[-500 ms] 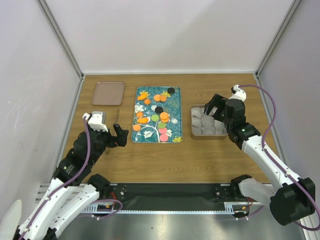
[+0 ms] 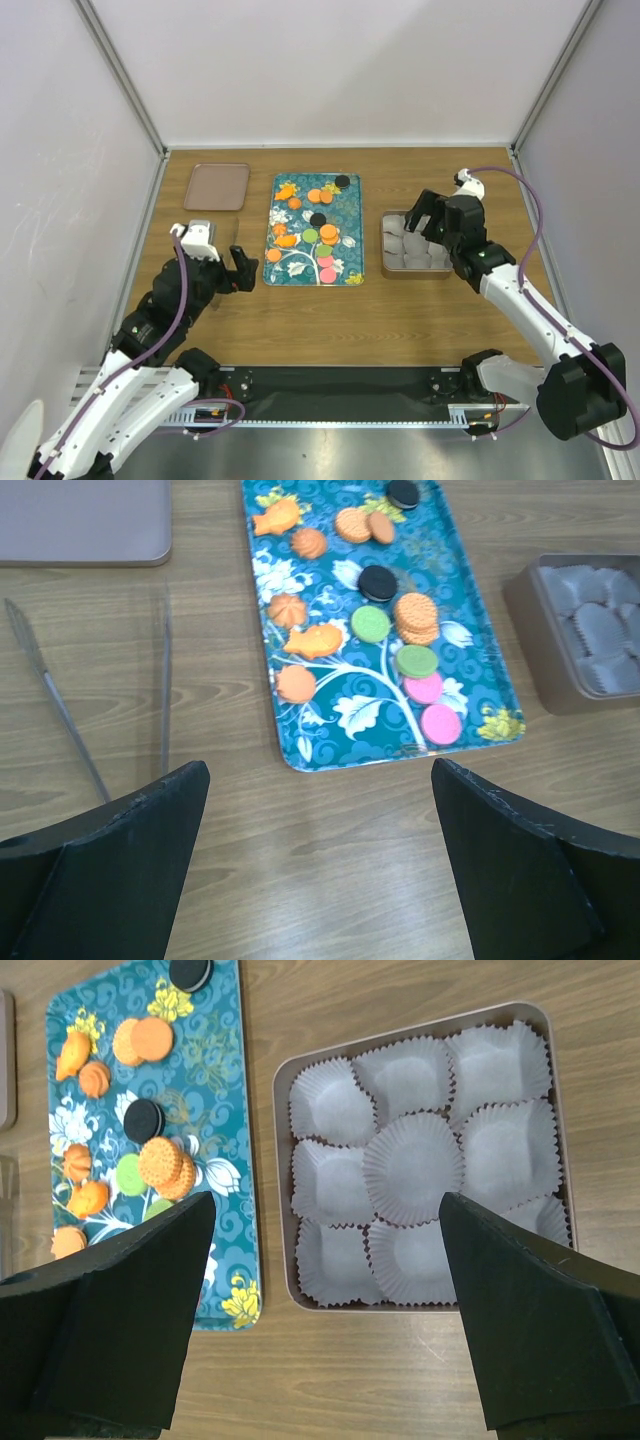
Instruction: Pack the cookies
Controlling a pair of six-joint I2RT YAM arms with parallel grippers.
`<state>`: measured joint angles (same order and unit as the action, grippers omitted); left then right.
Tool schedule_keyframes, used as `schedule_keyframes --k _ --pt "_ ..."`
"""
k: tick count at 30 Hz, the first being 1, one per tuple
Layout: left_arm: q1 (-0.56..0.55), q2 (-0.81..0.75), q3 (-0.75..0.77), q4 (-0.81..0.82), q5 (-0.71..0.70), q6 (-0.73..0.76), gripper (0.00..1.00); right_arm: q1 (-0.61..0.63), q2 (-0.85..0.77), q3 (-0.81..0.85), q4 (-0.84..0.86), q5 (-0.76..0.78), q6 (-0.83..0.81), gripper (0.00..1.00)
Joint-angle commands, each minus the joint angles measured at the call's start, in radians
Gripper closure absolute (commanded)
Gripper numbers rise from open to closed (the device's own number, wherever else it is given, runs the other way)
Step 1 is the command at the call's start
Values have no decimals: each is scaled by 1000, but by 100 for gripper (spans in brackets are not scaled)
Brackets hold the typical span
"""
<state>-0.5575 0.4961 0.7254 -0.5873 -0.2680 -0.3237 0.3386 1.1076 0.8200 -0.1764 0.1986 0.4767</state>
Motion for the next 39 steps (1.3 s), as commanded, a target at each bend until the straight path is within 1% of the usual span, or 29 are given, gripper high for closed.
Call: schedule_keyframes --k 1,5,7,8,9,11,12,13,14,15,17,18,19,20,21,22,24,26,28,29,31,32,36,39 --pt "10 51 29 0 -55 -15 0 5 12 39 -8 -24 -16 0" --pt "18 132 52 -37 -118 -49 0 7 23 31 9 -66 -9 0" --pt "48 171 69 -54 -132 -72 2 5 31 34 17 -74 -6 1" --pt "71 194 74 -62 -108 -78 3 5 40 42 14 -82 -6 0" --pt "134 229 80 -65 -88 -80 4 5 43 45 12 -90 -3 0" --pt "215 272 89 -54 -35 -80 7 5 49 45 21 -119 0 0" --pt "307 319 94 -48 23 -74 9 7 58 41 28 -125 0 0" --pt "348 346 98 -42 47 -66 12 5 61 39 28 -133 2 0" --pt "382 372 104 -34 53 -64 13 7 63 38 29 -134 0 0" --pt "433 431 109 -29 47 -66 14 4 69 36 29 -137 -3 0" --pt "474 487 117 7 47 -69 18 -1 74 34 26 -142 -9 0" --pt "514 515 118 21 52 -71 19 -7 77 34 26 -145 -10 0" --pt "534 583 127 43 55 -72 23 -13 80 31 28 -155 -10 0" --pt "554 616 137 53 67 -74 25 -16 78 30 28 -162 -9 1" --pt "597 651 144 60 79 -74 28 -21 80 28 29 -169 -10 0" --pt "611 724 164 72 93 -83 32 -26 77 21 34 -180 -10 0" --pt "636 792 202 83 105 -89 35 -29 74 18 37 -186 -13 0" --pt "639 881 235 84 81 -90 35 -33 67 10 38 -189 -18 0" --pt "648 936 275 80 53 -89 35 -39 58 7 35 -189 -20 0" --pt "668 993 284 80 52 -90 35 -42 54 7 34 -189 -20 0" --pt "686 1041 295 93 59 -89 36 -50 38 -1 37 -220 -23 0" --pt "699 1082 298 98 58 -87 37 -52 34 -8 37 -223 -24 0" --pt "735 1166 322 87 50 -78 39 -61 17 -18 38 -228 -27 0" --pt "763 1188 321 106 82 -87 39 -62 14 -21 46 -248 -29 0"
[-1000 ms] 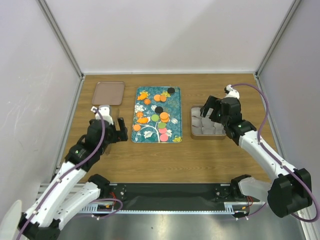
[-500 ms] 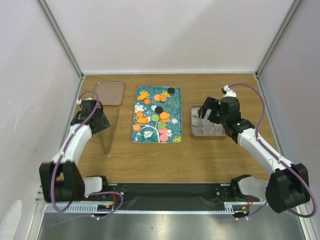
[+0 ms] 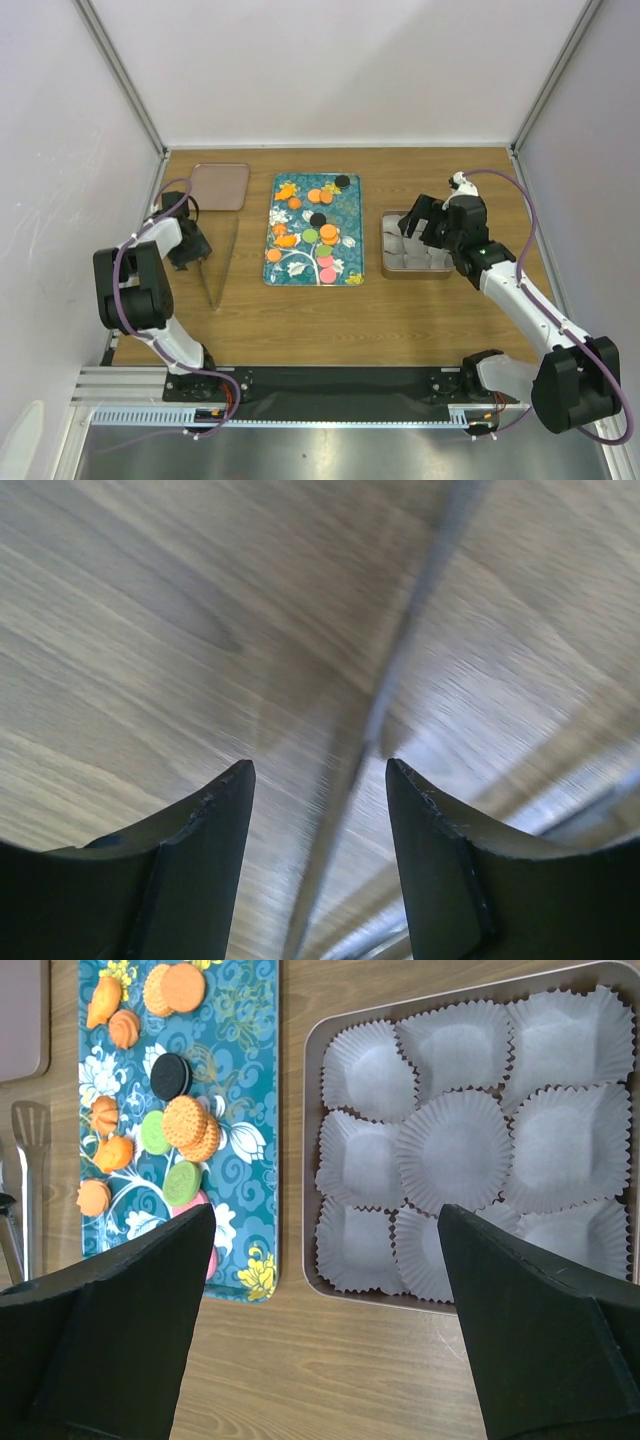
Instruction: Pack the cookies
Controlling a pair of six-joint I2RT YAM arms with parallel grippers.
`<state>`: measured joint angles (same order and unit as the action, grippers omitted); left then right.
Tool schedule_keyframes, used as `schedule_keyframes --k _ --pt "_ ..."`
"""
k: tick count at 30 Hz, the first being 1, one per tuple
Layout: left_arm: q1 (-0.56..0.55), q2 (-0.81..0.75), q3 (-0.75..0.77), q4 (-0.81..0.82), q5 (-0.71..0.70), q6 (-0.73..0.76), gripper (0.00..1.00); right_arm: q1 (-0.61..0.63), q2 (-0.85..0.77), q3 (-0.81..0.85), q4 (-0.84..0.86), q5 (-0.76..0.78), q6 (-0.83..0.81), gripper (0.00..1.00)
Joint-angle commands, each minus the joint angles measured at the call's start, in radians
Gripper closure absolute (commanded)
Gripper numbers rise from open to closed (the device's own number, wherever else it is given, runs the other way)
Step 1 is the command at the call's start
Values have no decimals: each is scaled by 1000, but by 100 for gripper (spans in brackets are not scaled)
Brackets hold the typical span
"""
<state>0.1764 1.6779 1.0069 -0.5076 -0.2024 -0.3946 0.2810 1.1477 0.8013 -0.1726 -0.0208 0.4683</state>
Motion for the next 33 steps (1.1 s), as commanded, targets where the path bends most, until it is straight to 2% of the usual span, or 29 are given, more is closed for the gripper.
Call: schedule_keyframes --k 1,11,20,22,23,24,26,33 --pt "31 12 41 40 24 -15 39 -5 -26 -2 42 -31 -20 0" --pt "35 112 102 53 34 19 54 -6 -26 -7 42 -33 -25 0" --pt "37 181 173 49 38 27 74 -6 -39 -10 38 -30 -36 1" --pt "37 186 182 35 46 23 86 -6 -39 -7 33 -31 -39 0" --pt "37 187 190 20 61 14 98 -5 -37 -7 33 -36 -37 0" --pt "37 181 196 14 70 13 100 -5 -39 -7 35 -41 -42 0" --pt "35 160 203 -3 86 7 100 -6 -40 -10 44 -56 -45 0" --pt "35 -104 174 -32 191 -10 100 -2 -36 -16 85 -183 -43 0"
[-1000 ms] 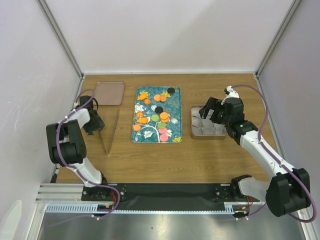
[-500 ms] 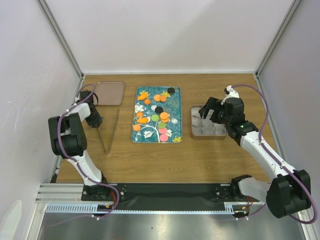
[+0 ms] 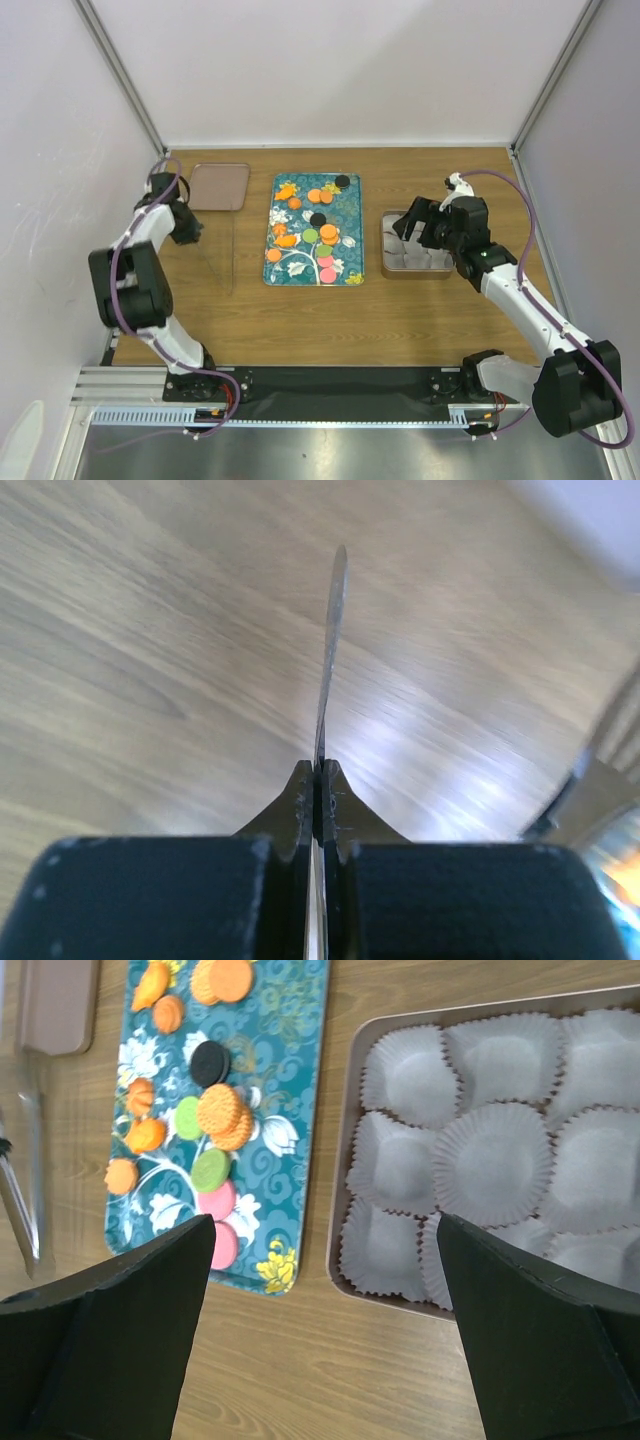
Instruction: Pack the cookies
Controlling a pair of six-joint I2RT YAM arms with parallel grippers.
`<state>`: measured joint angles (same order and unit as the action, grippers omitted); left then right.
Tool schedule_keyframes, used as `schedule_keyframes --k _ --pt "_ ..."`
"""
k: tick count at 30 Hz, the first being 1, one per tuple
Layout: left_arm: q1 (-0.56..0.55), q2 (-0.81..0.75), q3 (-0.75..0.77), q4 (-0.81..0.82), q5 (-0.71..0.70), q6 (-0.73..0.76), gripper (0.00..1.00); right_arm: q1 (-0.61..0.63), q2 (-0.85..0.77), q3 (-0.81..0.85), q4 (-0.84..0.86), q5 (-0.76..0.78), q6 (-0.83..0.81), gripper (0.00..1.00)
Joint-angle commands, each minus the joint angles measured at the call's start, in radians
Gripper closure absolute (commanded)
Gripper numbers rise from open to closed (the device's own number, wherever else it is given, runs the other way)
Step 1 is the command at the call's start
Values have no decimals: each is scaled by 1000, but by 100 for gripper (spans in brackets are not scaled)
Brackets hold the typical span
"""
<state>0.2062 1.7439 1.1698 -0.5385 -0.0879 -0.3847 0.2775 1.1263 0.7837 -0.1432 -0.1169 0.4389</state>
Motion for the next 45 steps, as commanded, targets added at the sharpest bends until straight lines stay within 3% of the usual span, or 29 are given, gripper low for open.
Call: schedule_keyframes --k 1,7,9,10,14,17,22,31,37,45 --pt "1 -255 4 0 80 -26 100 3 -14 5 65 -108 -12 0" --pt "-115 -492 -27 60 252 -86 100 83 -10 57 132 -268 66 0" --pt "-161 -561 -65 159 331 -176 100 130 -2 94 195 -299 92 0" --pt "-198 -589 -93 223 431 -221 100 178 6 101 224 -311 106 1" --pt "-344 -676 -286 788 560 -565 100 242 32 92 482 -496 250 0" --pt "-433 -655 -314 1020 574 -690 100 302 46 114 649 -535 308 0" --pt "-501 -577 -325 1320 600 -871 100 373 62 163 648 -503 274 0" --pt "-550 -477 -305 1572 599 -1003 100 434 90 210 637 -472 250 0" --pt "-576 -408 -295 1738 591 -1049 100 447 113 218 709 -464 320 0" --pt "-593 -369 -295 1809 579 -1048 99 454 119 226 786 -426 388 1"
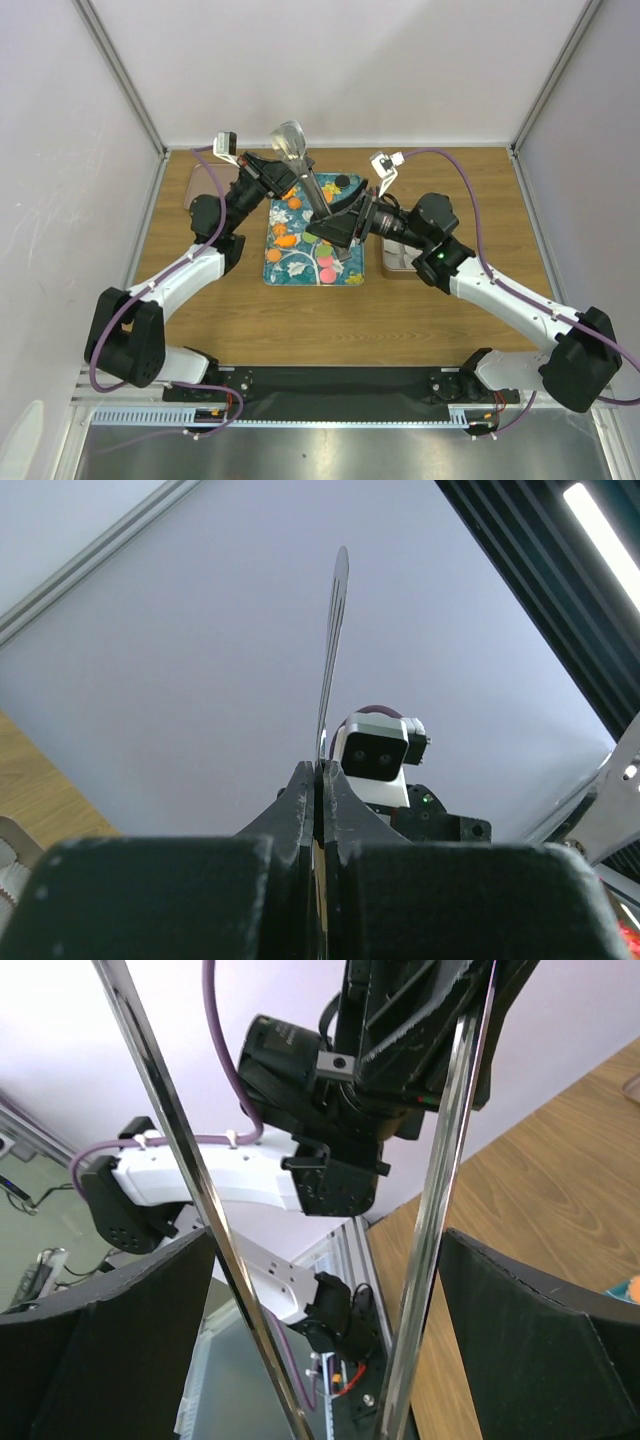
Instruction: Pack the cookies
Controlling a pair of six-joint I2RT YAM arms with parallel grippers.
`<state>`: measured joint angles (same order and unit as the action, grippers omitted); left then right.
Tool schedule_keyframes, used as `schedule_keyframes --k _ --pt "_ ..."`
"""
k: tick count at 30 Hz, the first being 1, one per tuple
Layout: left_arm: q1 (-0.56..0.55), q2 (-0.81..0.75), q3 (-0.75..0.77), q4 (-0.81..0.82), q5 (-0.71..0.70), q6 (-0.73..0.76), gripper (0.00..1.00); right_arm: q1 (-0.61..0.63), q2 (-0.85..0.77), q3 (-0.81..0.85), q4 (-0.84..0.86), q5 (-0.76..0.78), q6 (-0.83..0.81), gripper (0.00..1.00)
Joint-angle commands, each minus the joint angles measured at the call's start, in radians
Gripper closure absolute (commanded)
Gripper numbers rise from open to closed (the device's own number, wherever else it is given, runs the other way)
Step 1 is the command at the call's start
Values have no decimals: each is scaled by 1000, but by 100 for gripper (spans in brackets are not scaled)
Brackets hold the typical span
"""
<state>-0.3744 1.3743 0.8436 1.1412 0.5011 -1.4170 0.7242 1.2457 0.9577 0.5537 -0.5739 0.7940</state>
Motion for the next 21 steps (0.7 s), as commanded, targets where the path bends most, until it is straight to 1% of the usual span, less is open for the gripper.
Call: schedule_keyframes --k 1,6,9,12,20,21 --pt "-14 2 31 134 -10 -14 99 7 0 50 95 32 36 2" --pt "-20 0 29 143 -21 7 100 20 11 53 110 49 43 5" --pt "-21 2 17 164 -41 6 100 29 14 53 118 63 44 10" --pt "-24 15 18 176 -41 -2 100 41 18 59 101 74 22 12" --pt "-27 37 14 210 -49 -3 100 50 23 69 65 92 -7 27" --pt "-27 35 14 209 -49 -2 97 50 20 70 58 101 -16 31"
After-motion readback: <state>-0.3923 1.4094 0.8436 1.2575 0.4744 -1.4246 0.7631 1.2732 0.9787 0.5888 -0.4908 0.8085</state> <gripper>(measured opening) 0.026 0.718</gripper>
